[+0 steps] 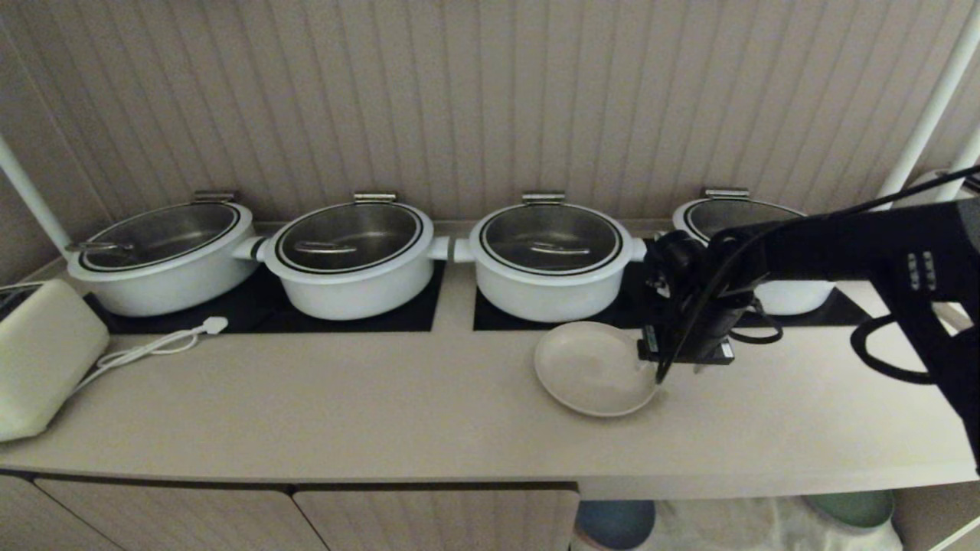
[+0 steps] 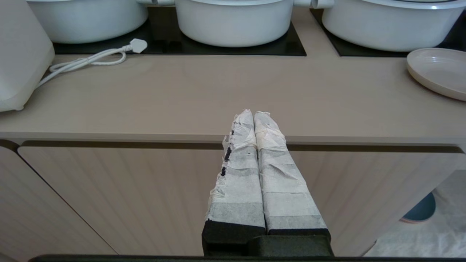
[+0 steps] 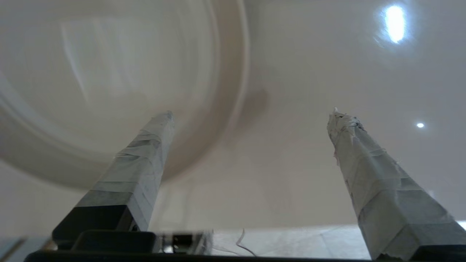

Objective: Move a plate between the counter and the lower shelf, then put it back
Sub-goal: Pick up the plate

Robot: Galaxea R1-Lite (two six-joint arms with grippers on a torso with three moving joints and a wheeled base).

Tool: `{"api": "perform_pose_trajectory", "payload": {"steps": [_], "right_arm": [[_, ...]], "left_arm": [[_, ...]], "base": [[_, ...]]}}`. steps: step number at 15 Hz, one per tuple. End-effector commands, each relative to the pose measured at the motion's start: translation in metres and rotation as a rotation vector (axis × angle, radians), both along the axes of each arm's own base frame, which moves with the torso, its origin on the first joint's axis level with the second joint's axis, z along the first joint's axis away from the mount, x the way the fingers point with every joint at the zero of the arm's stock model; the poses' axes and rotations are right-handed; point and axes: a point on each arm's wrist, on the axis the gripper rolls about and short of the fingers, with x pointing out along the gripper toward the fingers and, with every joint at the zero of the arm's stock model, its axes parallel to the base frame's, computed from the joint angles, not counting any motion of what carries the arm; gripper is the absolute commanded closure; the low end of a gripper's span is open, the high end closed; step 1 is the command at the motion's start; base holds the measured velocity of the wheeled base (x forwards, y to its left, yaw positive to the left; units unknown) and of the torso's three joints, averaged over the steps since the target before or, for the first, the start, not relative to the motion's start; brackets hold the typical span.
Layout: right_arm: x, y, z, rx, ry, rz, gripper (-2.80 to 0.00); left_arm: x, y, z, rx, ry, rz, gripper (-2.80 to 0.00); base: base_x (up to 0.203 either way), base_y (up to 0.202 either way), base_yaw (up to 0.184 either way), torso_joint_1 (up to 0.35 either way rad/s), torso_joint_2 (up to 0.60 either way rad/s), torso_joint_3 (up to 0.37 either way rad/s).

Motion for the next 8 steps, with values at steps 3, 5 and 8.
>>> {"api": "perform_pose_trajectory", "payload": {"steps": [3, 5, 8], "right_arm": [[0.012, 0.007, -0.023, 0.015, 0.029, -0.053, -2.80], [0.014, 0.008, -0.030, 0.017, 0.046, -0.059, -2.80], [0.015, 0.010, -0.036, 0.018, 0.051, -0.065, -2.80]], "left_arm": [[0.000, 0.000, 0.000, -0.001, 0.000, 0.000, 0.00], [0.000, 0.000, 0.000, -0.001, 0.000, 0.000, 0.00], [0.000, 0.000, 0.000, -0.001, 0.000, 0.000, 0.00]], "base": [[0.000, 0.000, 0.000, 0.000, 0.00, 0.000], [0.000, 0.000, 0.000, 0.000, 0.00, 0.000], [0.000, 0.000, 0.000, 0.000, 0.00, 0.000]]}}
